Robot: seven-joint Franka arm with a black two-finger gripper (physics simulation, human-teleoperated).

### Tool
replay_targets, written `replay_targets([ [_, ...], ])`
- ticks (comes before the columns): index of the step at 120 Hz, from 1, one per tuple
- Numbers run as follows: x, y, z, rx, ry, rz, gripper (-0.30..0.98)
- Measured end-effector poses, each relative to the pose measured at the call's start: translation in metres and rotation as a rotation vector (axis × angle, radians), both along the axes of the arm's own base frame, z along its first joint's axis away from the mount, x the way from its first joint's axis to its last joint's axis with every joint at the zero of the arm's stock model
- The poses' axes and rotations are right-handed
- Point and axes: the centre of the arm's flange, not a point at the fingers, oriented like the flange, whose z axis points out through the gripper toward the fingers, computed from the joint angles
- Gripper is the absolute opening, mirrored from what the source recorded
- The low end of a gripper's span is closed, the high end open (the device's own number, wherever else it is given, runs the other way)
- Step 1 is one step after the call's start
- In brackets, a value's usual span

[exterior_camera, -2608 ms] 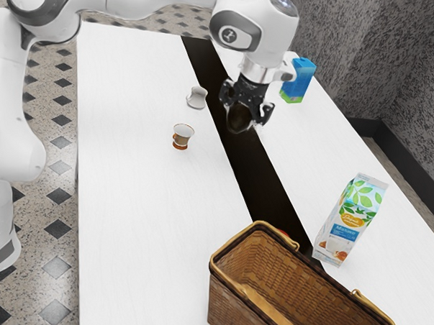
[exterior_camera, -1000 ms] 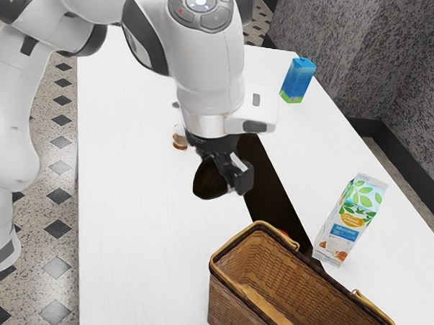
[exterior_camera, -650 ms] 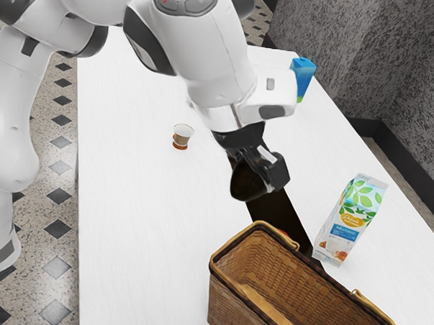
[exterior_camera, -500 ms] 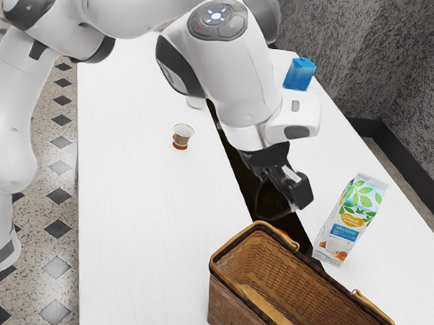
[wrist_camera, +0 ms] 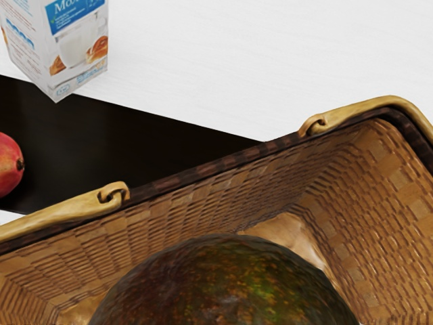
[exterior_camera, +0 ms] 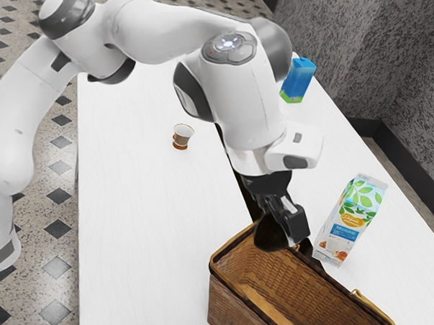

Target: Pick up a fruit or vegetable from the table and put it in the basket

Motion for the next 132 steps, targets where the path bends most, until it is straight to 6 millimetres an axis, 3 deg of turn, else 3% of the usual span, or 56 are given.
replay_targets([
  [25,0.014,-0.007,-0.027,0.009,0.040,-0.025,0.29],
  [57,0.007,-0.020,-0.040,-0.010,0.080,-0.087,0.29],
  [87,0.029,-0.022,-0.055,-0.030,0.006,-0.126,0.30],
  [108,0.023,-0.030,-0.054,-0.036,0.006,-0.157,0.29],
  [132,0.009,-0.022,-0.058,0.006,0.135,-0.109,0.32],
])
